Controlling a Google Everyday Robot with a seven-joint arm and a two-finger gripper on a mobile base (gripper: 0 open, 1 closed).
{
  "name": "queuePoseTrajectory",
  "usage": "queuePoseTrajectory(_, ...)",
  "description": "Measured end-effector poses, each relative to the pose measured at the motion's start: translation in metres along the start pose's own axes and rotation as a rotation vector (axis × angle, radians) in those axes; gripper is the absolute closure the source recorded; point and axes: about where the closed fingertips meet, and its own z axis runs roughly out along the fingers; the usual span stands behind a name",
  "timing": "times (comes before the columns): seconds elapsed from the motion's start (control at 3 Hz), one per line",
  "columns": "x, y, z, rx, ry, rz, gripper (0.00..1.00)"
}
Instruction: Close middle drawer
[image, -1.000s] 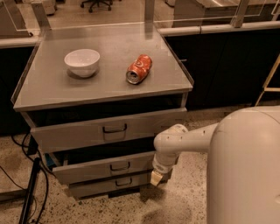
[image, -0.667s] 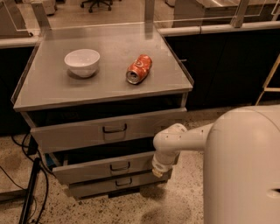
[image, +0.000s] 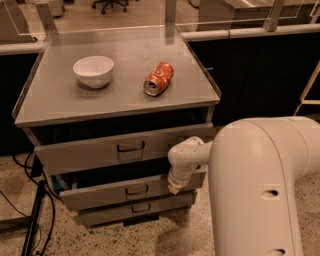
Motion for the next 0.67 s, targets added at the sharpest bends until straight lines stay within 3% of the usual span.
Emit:
queuePoseTrajectory(0.33, -0.0101, -0.0133, 0.0087, 0.017, -0.008, 0.011, 1.00)
queuePoseTrajectory(0.67, -0.0104, -0.0136, 0.0088, 0.017, -0.008, 0.011, 0.81)
